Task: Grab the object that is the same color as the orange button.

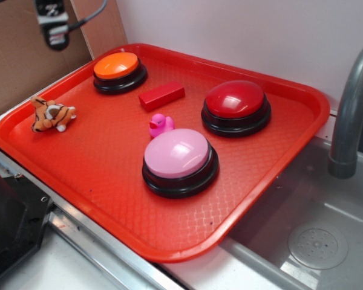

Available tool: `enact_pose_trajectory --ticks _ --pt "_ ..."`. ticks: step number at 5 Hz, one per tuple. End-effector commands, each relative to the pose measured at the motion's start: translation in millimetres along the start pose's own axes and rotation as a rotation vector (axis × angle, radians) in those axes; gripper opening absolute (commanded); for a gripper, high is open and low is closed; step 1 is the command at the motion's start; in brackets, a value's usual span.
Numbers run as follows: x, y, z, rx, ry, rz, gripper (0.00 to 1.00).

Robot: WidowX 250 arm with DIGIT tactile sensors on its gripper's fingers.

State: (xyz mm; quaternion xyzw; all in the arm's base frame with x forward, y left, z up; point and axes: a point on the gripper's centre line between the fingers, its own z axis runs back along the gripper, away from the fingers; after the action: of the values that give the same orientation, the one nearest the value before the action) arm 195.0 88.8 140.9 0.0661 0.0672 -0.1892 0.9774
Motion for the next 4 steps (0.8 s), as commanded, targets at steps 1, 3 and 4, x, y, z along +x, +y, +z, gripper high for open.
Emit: enact_pose_trajectory --ticks 1,3,4 --pt "-34.8 17.7 -28.3 -0.052 0.01 -0.073 1.0" --pt "-24.3 10.7 -77.3 0.004 0.079 -0.178 1.0" --pt "-21.3 8.4 -97.1 0.044 0.106 -0.161 1.0"
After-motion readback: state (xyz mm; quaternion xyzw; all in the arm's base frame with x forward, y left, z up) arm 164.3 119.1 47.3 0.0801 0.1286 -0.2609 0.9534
